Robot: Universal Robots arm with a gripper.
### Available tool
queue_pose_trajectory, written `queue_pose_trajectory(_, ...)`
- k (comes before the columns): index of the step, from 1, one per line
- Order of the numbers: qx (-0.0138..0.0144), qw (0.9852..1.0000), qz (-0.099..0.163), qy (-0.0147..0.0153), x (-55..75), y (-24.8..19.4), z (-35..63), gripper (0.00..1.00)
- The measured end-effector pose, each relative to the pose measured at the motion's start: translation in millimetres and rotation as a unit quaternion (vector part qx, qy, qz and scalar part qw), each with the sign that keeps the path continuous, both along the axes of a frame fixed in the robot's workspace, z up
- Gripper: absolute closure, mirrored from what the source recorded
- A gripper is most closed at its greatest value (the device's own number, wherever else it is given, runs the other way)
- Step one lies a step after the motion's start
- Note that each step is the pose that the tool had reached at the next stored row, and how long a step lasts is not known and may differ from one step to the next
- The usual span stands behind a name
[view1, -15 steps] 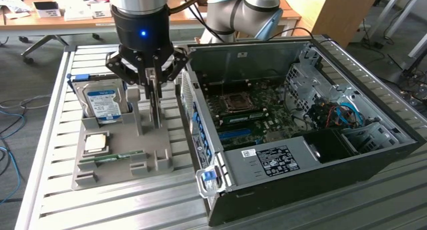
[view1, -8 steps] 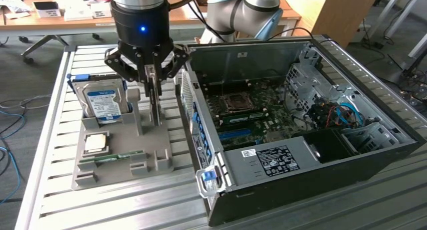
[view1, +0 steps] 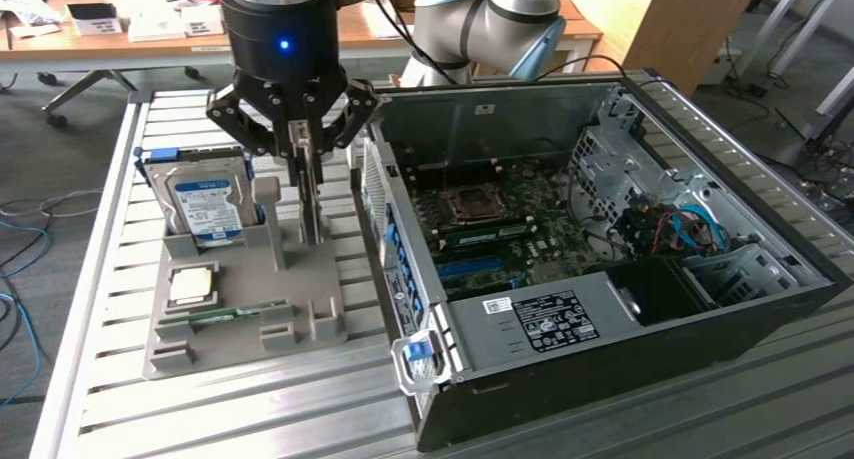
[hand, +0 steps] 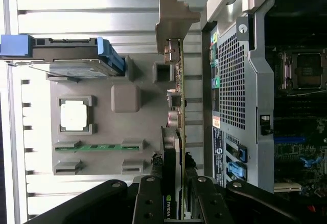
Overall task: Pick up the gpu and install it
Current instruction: 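Pick up the gpu and move the gpu toward the slot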
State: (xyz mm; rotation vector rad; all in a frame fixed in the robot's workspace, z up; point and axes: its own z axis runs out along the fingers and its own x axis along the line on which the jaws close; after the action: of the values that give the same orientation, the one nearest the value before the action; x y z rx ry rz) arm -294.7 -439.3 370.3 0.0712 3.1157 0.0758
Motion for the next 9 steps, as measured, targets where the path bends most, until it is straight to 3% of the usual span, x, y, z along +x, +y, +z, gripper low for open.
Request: queue_pose_trajectory(9,0.0,1.0,0.0,0.0,0.0,0.0,11.4,0.73)
